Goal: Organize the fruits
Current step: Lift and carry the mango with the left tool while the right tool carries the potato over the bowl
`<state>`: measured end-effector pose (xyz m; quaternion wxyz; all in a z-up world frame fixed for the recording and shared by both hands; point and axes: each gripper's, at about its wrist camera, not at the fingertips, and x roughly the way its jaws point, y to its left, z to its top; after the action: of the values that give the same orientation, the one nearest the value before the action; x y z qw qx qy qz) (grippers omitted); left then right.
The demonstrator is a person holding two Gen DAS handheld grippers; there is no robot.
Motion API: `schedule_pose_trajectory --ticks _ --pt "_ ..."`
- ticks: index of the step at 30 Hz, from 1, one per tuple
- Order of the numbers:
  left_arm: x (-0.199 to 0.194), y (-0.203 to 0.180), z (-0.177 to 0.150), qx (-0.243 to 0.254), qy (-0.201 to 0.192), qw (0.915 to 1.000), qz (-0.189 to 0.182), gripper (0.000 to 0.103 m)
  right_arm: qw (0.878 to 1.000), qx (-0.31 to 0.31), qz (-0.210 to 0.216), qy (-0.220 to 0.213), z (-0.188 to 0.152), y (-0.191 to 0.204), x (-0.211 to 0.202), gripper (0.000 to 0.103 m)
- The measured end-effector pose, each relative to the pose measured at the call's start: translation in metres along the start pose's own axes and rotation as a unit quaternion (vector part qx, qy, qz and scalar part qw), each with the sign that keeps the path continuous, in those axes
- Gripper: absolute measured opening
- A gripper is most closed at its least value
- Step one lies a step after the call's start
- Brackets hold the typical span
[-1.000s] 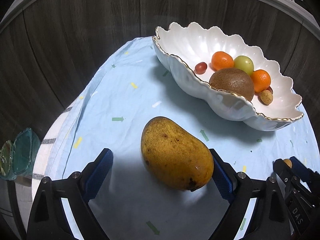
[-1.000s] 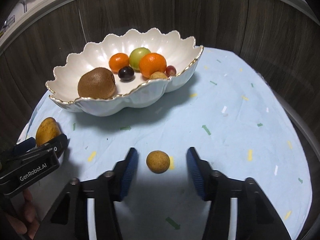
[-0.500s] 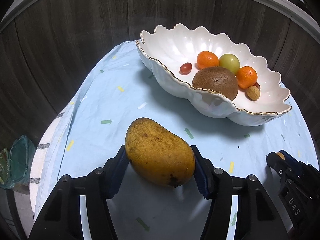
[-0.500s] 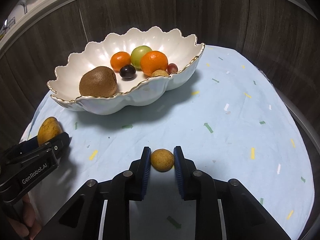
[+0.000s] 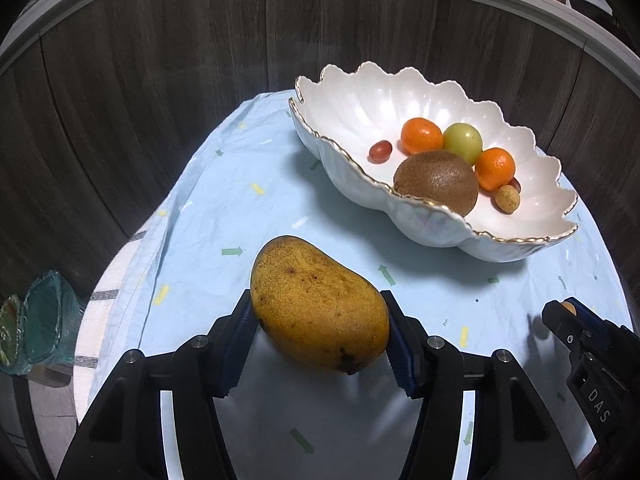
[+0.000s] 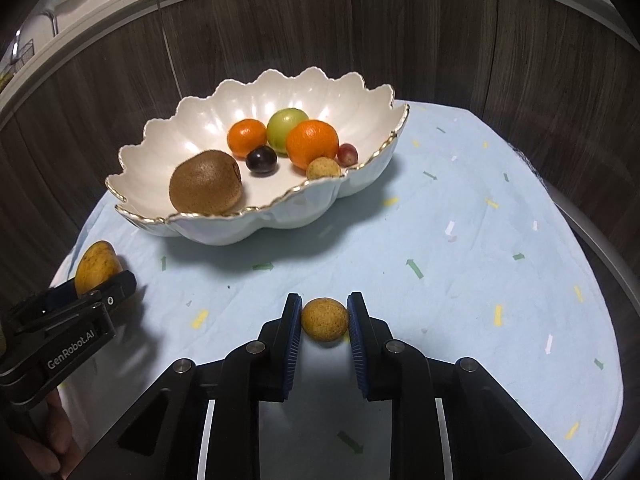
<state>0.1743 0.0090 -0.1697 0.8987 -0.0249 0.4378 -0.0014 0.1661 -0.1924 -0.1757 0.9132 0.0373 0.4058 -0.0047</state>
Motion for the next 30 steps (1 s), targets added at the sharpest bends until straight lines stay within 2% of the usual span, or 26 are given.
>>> schedule_pose_trajectory --ticks 30 --pt "-0.062 -0.002 0.034 0.001 -0.067 0.9977 -0.01 0.058 0.998 -0.003 0.007 -0.068 0.036 0.001 -0.048 0.025"
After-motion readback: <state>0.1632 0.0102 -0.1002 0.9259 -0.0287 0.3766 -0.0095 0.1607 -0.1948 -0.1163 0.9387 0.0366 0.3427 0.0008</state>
